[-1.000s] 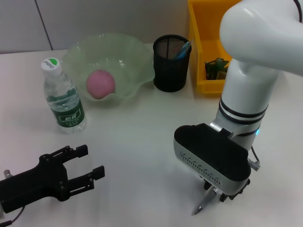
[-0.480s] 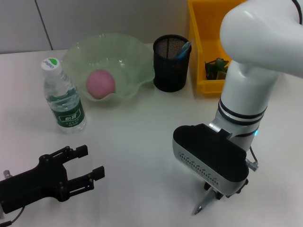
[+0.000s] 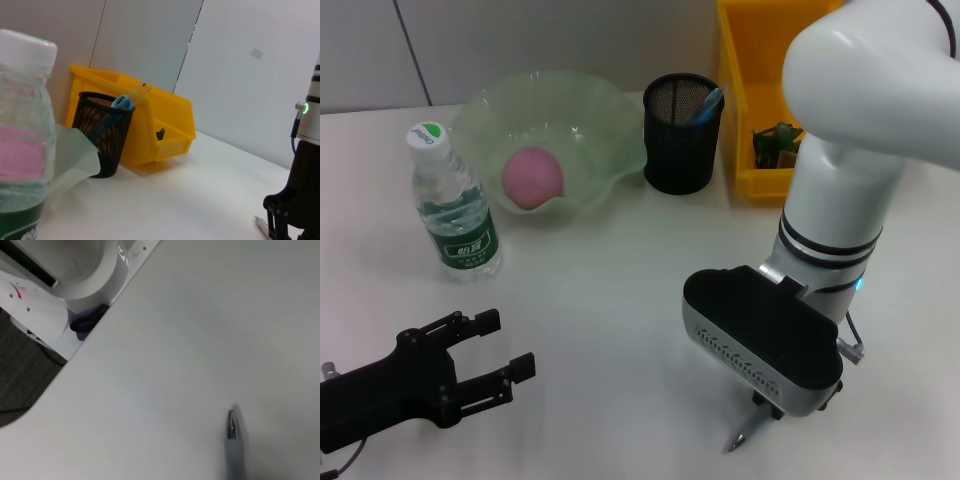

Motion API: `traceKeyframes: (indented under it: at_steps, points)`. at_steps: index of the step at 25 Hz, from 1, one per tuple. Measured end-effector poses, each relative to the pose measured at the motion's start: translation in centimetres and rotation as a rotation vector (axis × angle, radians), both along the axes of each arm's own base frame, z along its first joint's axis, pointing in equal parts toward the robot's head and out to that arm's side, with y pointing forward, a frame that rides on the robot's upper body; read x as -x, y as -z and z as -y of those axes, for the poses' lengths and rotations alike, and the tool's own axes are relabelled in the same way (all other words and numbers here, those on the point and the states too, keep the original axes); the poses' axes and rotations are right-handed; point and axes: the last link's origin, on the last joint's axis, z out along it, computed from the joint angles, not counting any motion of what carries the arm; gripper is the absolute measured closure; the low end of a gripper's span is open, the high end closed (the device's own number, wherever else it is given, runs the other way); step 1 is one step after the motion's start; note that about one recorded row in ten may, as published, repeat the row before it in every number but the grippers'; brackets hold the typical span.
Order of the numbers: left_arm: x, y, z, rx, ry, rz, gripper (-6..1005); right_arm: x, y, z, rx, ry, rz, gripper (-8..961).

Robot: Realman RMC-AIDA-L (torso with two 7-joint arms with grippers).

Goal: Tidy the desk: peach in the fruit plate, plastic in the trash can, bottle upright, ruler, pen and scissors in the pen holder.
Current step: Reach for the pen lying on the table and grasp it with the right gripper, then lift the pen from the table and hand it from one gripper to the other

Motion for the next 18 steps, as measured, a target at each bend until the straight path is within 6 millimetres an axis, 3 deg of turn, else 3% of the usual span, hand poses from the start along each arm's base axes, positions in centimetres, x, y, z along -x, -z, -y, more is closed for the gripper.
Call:
traceKeyframes:
  at_steps: [2, 7, 11, 18]
  points:
    - [0.0, 0.0, 0.0, 0.0, -0.001, 0.0, 199, 0.2, -0.1, 0.0, 0.004, 0.003, -0.009, 690]
    - [0.1, -0.1, 0.1, 0.001, -0.001, 0.001, 199, 1.5, -1.1, 0.2, 0.02, 0.023, -0.052, 805]
    - [0.0, -0.1, 0.1, 0.003, 0.001, 0.003, 199, 2.7, -2.3, -0.1, 0.016, 0.034, -0.083, 824]
    - [-0.3, -0.4, 0.2, 0.003, 0.017, 0.026, 199, 5.4, -5.7, -2.2, -0.039, 0.112, -0.26, 833]
